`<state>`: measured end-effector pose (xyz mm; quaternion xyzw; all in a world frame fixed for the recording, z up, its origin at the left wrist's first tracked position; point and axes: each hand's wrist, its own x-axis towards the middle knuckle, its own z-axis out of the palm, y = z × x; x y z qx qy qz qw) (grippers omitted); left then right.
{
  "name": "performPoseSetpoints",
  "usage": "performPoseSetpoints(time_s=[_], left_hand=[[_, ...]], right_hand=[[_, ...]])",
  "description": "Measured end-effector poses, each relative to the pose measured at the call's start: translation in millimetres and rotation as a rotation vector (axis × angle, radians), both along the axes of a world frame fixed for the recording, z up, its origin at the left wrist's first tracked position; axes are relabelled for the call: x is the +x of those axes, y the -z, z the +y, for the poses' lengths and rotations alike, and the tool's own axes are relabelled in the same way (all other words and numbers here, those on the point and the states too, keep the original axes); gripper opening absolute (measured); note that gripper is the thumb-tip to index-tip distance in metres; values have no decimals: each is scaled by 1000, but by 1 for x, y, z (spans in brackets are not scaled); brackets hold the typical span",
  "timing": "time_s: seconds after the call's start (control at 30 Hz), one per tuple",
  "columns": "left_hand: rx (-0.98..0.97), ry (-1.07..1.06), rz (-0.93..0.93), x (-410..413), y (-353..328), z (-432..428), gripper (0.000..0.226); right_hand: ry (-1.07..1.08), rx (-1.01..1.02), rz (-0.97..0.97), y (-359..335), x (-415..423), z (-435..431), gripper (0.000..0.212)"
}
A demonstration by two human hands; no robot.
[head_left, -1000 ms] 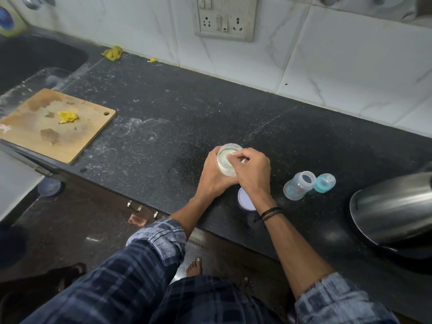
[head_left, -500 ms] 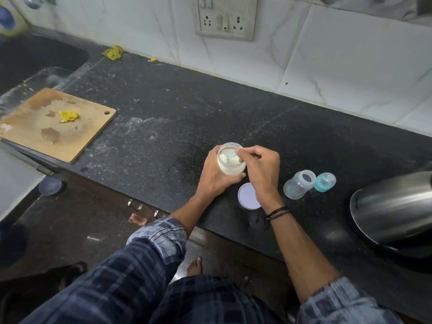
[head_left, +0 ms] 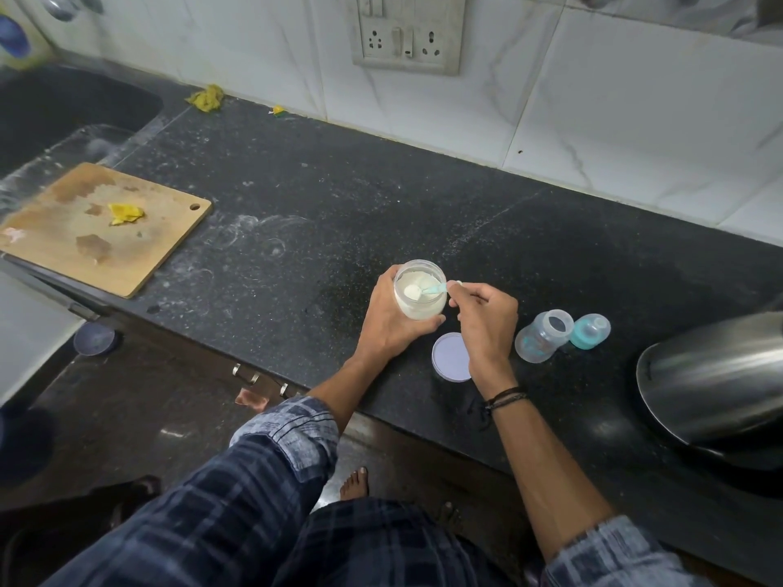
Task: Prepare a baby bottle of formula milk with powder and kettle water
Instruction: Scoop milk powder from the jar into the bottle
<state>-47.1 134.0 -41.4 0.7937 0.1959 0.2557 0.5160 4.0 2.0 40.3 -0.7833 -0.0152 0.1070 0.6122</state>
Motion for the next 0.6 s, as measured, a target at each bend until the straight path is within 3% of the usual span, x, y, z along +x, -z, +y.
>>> performPoseSetpoints(time_s=[0.23,0.4,0.6], left_hand=[[7,-7,-12,-2,-5,-2,79],[7,-2,-1,-4,-8,-3,81],[1,5,-6,-4,-11,-4,80]], right_hand=[[11,-17,-21,0,3,-7,24],[2,-51,-153,-3,1,-7,19],[14,-29,-64,4,-1,-8,19]])
